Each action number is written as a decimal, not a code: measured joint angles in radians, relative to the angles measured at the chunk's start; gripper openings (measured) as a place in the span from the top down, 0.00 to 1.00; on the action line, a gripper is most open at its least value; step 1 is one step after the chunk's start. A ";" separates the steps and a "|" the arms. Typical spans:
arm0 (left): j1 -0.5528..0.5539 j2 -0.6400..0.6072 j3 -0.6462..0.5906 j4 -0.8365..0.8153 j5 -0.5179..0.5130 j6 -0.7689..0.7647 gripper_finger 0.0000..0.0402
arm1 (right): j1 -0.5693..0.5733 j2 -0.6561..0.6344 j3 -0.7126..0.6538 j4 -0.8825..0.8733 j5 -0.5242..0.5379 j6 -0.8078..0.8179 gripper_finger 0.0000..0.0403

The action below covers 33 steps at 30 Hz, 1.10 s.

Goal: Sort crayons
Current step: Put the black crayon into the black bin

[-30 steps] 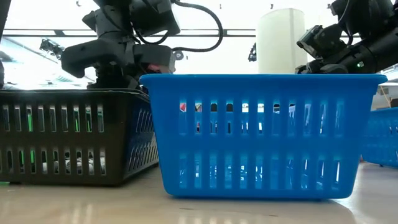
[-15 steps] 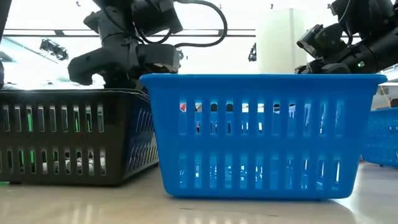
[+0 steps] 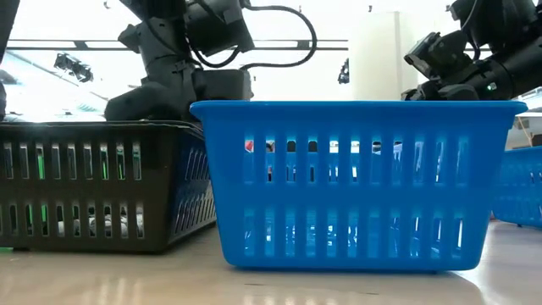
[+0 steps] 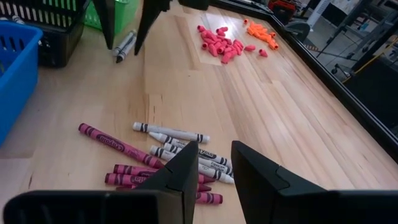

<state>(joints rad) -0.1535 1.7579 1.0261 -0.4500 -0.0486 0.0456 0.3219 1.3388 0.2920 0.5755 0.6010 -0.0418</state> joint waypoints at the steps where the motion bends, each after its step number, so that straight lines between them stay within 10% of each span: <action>1: 0.000 0.001 -0.001 -0.007 -0.011 0.001 0.59 | 0.002 0.000 0.000 0.005 0.000 0.000 0.74; 33: 0.039 0.010 -0.003 -0.047 0.012 0.008 0.59 | 0.019 0.000 0.000 0.015 0.006 -0.013 0.74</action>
<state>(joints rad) -0.1143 1.7683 1.0233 -0.4970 -0.0363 0.0532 0.3405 1.3388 0.2920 0.5901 0.6071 -0.0551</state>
